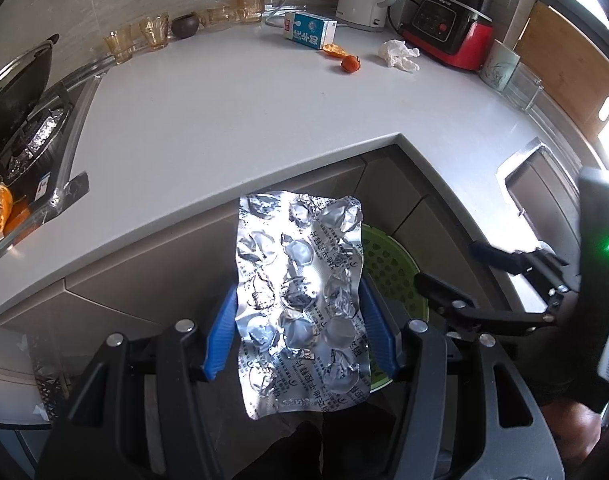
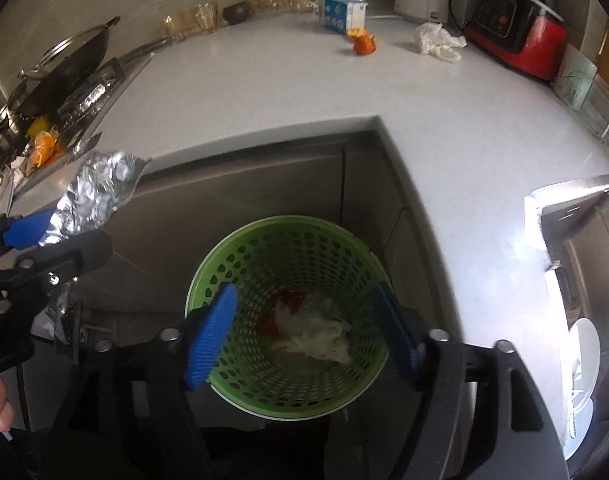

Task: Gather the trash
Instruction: 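Release the foil pack and tissue into the green basket with both tools, then grasp the orange with the left tool while the right tool grasps the second tissue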

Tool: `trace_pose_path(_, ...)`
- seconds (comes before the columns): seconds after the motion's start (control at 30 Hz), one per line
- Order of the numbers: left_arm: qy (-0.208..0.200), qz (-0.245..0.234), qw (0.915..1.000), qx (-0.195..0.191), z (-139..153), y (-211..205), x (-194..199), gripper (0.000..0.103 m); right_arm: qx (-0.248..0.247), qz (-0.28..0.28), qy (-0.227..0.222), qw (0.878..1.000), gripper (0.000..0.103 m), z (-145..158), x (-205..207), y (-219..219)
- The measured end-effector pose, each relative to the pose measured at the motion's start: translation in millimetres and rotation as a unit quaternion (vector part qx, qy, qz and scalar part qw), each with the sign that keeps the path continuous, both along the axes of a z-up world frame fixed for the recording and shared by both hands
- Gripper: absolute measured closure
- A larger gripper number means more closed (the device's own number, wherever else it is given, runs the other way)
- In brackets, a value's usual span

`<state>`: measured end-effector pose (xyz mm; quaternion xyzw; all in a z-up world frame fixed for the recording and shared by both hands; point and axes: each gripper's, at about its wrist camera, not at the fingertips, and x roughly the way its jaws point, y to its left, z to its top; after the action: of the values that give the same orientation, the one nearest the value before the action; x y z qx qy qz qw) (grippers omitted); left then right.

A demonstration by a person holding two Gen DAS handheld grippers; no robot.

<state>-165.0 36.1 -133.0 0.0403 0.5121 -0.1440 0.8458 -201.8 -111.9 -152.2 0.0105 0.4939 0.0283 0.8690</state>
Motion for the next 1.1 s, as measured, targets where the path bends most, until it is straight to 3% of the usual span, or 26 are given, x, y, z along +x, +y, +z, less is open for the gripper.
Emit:
trace_pose_path(0.33,0.032,-0.032,0.9989,-0.002,-20.8,-26.1,5.7,0.046,0.001,-0.054,-0.038,0.998,0.019,37.2,-13.8,-41.2)
trace_pose_path(0.37,0.038,-0.038,0.9986,0.003,-25.8,-32.2,6.7,0.044,0.002,-0.059,-0.04,0.997,0.019,38.6,-15.1,-44.9)
trace_pose_path(0.43,0.047,-0.04,0.998,0.015,-33.5,-40.3,9.1,0.025,0.004,-0.065,-0.041,0.997,0.019,40.4,-17.0,-52.1)
trace_pose_path(0.6,0.056,-0.035,0.9976,0.022,-39.3,-49.5,12.4,0.014,0.002,-0.075,-0.037,0.997,0.019,39.2,-23.3,-63.6)
trace_pose_path(1.1,0.043,-0.011,0.999,-0.002,-21.4,-44.5,21.7,0.011,-0.003,-0.083,-0.046,0.996,0.016,47.9,-22.3,-76.4)
